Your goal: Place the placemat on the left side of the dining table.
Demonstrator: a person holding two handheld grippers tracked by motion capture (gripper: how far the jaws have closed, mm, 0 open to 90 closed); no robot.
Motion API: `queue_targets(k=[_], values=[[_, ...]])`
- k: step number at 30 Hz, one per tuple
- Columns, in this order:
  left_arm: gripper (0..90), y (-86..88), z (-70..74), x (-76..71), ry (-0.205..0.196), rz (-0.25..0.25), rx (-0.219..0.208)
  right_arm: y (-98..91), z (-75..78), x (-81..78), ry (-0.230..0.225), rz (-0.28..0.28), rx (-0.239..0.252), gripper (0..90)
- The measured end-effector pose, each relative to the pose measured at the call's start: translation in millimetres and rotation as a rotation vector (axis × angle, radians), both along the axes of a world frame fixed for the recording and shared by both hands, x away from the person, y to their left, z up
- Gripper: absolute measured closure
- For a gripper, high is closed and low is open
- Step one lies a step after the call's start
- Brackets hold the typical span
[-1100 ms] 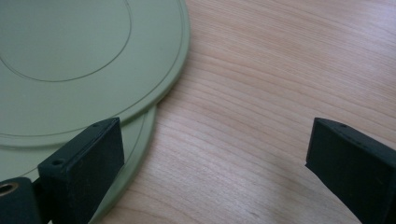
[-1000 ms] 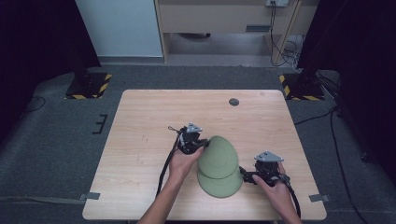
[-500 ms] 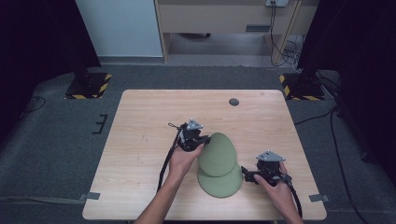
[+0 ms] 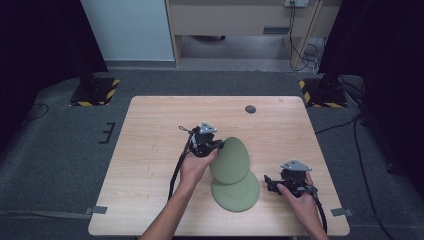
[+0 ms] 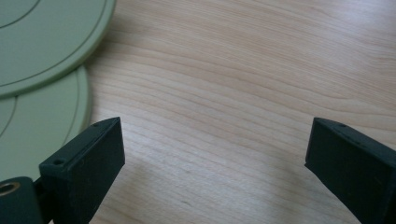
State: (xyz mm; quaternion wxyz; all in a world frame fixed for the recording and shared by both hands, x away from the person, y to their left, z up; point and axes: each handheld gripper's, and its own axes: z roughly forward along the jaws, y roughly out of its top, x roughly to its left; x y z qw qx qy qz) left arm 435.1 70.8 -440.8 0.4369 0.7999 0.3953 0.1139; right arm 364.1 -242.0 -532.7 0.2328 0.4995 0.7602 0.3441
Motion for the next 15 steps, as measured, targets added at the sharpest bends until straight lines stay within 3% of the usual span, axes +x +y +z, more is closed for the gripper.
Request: queue_targets(k=[15], values=[[85.4, 12.5, 11.3, 1.1, -0.027, 0.027, -0.013, -6.0, -1.8, 3.7, 0.006, -0.03, -0.006, 5.1]])
